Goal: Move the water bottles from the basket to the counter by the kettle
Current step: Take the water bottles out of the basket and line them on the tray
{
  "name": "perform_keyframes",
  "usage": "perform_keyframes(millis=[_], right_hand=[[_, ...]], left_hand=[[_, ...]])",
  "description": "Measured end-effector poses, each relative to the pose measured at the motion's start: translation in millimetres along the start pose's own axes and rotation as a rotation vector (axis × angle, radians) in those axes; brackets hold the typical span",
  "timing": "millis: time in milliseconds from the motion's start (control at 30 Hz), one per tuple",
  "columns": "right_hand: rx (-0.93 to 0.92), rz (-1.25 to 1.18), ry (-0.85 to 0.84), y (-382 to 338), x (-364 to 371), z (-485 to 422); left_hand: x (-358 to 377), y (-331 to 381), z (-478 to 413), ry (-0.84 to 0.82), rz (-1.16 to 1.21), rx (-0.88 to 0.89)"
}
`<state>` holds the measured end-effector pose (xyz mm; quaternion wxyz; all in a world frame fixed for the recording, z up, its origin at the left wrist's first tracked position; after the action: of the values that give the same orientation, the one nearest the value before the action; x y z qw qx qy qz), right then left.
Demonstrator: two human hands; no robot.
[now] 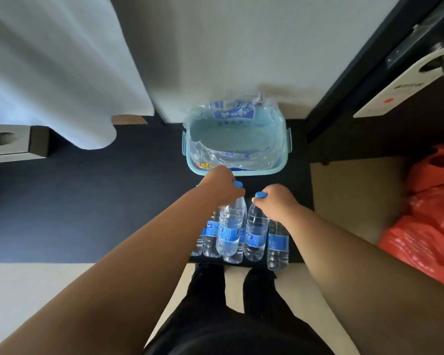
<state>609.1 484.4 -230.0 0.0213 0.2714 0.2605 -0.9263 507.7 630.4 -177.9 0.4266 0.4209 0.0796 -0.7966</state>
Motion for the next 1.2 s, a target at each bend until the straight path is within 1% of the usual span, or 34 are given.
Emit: perform_keyframes(millis=[133,300,400,533,700,967,1067,1200], right_hand=[[0.034,0.063,-0.037,1.2,9.2,-25.9],[0.109,0.091,0.036,16.0,23.5,-46.4],[0.197,0.104,0.049,31.9,31.4,-53.0],[0.283,0.048,0.092,49.0,36.1,-60.7],[0.25,0.059,0.085,59.8,39.9,-64.4],[0.173,0.109,0.128,63.6,36.8,-44.7],[0.129,0.183,0.118,62.7,35.3,-34.4],[0.114,0.209,0.094,73.7,28.2,-20.2]], left_hand=[[20.3,-15.5,-27.1,-0.04,-0.002,-0.067],[41.8,-31.9,-52.5,-0.044,0.004,-0.118],[51.7,-41.8,-57.3,-0.001,0.016,-0.161],[69.4,-49.1,-57.6,0.062,0.036,-0.195],[90.8,-63.9,-61.0,0.033,0.062,-0.247],[87.7,-73.3,-49.4,0.049,0.05,-0.199],[85.1,-78.8,-37.9,0.043,0.033,-0.182],[85.6,-97.9,-20.3,0.035,0.017,-0.189]])
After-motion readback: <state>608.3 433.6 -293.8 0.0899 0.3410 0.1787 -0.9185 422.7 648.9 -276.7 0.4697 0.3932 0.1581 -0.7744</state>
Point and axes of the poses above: each hand's wrist, its own z-axis away from the middle knuckle, its own x-axis out of the palm, y = z × x, the point moved 9 cm from there along -z, towards the middle knuckle, and after that the axes turned 10 degrees about -z, right-handed, at the moved point
